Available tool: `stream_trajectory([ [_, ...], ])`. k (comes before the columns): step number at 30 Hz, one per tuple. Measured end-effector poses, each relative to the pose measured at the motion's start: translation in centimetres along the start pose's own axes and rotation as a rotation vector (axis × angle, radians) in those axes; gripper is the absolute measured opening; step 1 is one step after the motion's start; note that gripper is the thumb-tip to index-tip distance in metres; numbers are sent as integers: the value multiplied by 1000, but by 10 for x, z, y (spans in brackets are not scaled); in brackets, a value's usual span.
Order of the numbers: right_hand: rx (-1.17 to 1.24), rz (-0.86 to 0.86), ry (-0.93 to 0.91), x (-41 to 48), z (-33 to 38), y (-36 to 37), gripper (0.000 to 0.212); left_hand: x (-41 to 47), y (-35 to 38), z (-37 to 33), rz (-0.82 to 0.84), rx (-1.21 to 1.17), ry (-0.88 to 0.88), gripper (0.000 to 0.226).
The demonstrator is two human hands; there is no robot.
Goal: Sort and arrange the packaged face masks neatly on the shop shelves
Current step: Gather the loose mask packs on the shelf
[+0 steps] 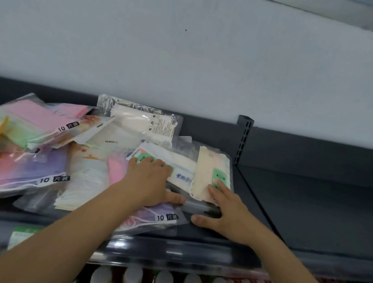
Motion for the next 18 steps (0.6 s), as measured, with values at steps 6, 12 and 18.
stream_trajectory([
  [6,27,67,-60,3,11,-33,45,-8,12,1,-70,-105,26,67],
  [12,-553,127,-215,33,21,-50,88,-11,14,3,-188,-237,40,49],
  [18,-598,211,-193,58,34,-44,79,-9,18,5,-263,-347,15,28],
])
Point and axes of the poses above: each hand's wrist, its own x-axis towards the middle knuckle, its own y-axis out of the palm, z = x × y, the point moved 1 cm from there along x, towards the middle knuckle, and after that the axes turned 6 degrees about x, right-handed, at the moved point
